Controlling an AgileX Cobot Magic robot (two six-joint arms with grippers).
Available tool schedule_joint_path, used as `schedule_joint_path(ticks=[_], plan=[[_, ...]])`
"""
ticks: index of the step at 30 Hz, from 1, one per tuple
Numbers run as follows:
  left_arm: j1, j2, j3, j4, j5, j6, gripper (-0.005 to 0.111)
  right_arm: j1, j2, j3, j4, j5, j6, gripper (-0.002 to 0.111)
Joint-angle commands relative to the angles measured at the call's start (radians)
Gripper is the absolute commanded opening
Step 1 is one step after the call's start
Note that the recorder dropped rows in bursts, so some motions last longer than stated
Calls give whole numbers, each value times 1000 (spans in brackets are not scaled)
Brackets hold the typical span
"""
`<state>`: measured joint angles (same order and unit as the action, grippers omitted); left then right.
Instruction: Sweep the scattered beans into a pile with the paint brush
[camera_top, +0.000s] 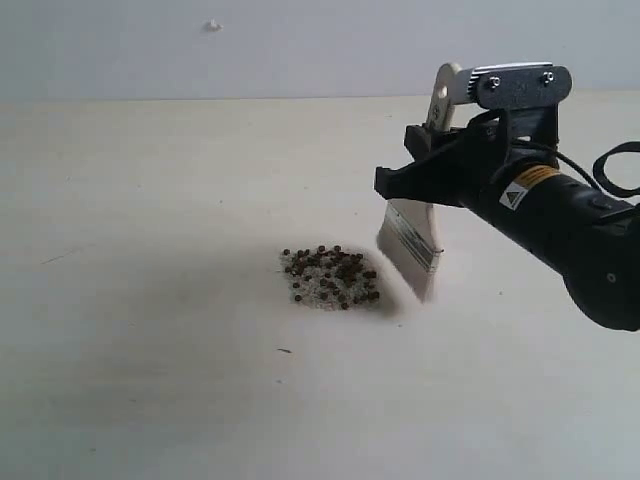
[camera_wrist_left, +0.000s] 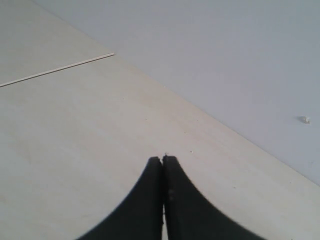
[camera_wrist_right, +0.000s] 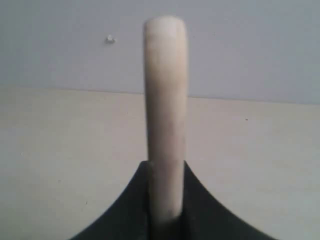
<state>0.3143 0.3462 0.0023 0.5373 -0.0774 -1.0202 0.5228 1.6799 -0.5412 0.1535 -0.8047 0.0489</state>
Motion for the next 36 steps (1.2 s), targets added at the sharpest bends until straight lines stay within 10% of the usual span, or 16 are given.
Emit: schedule_joint_path(ticks=[1, 9, 16, 24, 36], plan=[[1, -8, -2, -2, -2, 0, 0, 1, -19, -61, -109, 6, -49, 0], [1, -8, -2, -2, -2, 0, 0, -56, 6, -274, -535, 114, 103, 0], [1, -8, -2, -2, -2, 0, 0, -181, 95, -340, -951, -236, 426, 0], [1, -8, -2, -2, -2, 0, 0, -281, 435, -889, -1682, -416, 1001, 0], [1, -8, -2, -2, -2, 0, 0, -278, 666, -1211, -1818, -416, 1124, 0]])
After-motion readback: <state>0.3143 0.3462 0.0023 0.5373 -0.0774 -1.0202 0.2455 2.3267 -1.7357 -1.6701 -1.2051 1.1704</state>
